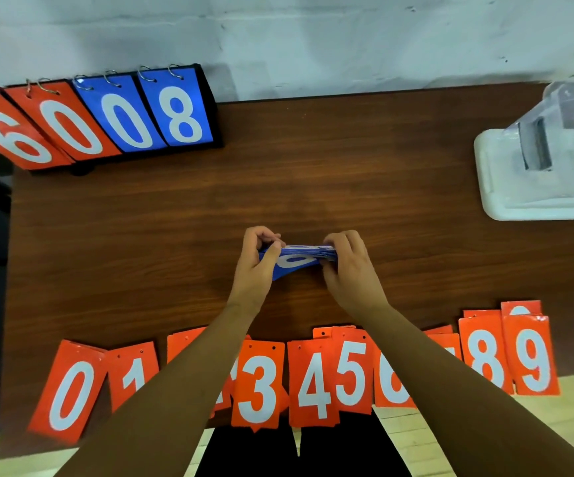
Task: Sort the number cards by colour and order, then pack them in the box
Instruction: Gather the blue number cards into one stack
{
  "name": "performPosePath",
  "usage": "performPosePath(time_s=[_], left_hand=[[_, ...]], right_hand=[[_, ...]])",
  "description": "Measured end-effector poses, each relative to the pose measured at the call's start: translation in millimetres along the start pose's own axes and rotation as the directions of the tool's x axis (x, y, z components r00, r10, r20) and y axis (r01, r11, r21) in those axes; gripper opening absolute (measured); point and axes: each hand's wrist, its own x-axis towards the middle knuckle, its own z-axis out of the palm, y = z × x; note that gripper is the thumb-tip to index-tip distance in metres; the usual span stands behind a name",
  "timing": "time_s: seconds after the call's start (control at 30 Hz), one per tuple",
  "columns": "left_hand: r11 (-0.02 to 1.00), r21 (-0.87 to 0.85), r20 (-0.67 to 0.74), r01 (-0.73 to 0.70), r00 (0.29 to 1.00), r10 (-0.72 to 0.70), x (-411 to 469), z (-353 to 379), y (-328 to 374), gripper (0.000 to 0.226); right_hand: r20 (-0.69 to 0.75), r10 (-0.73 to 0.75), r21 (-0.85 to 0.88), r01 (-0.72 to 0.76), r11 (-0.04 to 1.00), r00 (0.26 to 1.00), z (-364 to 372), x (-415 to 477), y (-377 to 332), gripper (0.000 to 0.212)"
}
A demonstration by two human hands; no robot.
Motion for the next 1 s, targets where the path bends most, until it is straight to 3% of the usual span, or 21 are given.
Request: performPosePath(time_s=[0.17, 0.23, 0.33, 0.47, 0.53, 0.67, 0.8, 0.87, 1.0], left_hand=[[0.998, -0.059, 0.011, 0.009, 1.000, -0.008, -1.7, -3.5, -0.2, 0.016], [0.996, -0.051, 0.018, 0.070, 0.997, -0.069, -3.9, -0.1, -1.6, 0.010], [0.994, 0.005, 0.032, 0.110, 0.993, -0.110, -3.2, 5.4, 2.6, 0.019], [0.993, 0.031, 0.037, 0.110, 0.993, -0.111, 3.9, 3.4, 22.8, 0.015], [1.000, 0.022, 0.057, 0.014, 0.998, -0.015, 5.8, 3.1, 34.5, 0.020], [0.994, 0.080, 0.069, -0.079, 0.995, 0.073, 2.3, 21.4, 60.2, 0.030], [0.952, -0.304, -0.072, -0.022, 0.997, 0.000, -12.5, 73.6, 93.1, 0.014], [0.886, -0.463, -0.040, -0.027, 0.999, 0.010, -22.6, 110.9, 107.4, 0.020], [0.756, -0.654, 0.071, 0.038, 0.997, 0.012, -39.1, 194.5, 138.9, 0.047]], right_hand=[[-0.063, -0.065, -0.009, 0.065, 0.998, 0.996, 0.7, -5.7, 0.9, 0.028], [-0.021, -0.087, -0.049, 0.086, 0.995, 0.996, 3.4, -7.8, 1.7, 0.038], [0.071, -0.121, -0.121, 0.129, 0.984, 0.990, 3.2, -4.7, -1.9, 0.041], [0.220, 0.113, 0.125, -0.143, 0.982, 0.969, -23.8, 9.5, -11.5, 0.040], [0.321, 0.207, 0.376, -0.325, 0.868, 0.924, -47.0, 11.9, -13.2, 0.040], [0.547, 0.290, 0.647, -0.617, 0.448, 0.785, -93.1, 1.0, -13.8, 0.039], [0.636, 0.181, 0.731, -0.661, 0.171, 0.750, -138.1, -9.8, 7.0, 0.039], [0.657, 0.146, 0.735, -0.671, 0.092, 0.740, -163.4, -14.1, 18.0, 0.039], [0.691, 0.097, 0.716, -0.696, 0.051, 0.717, -207.6, -26.3, 45.8, 0.038]])
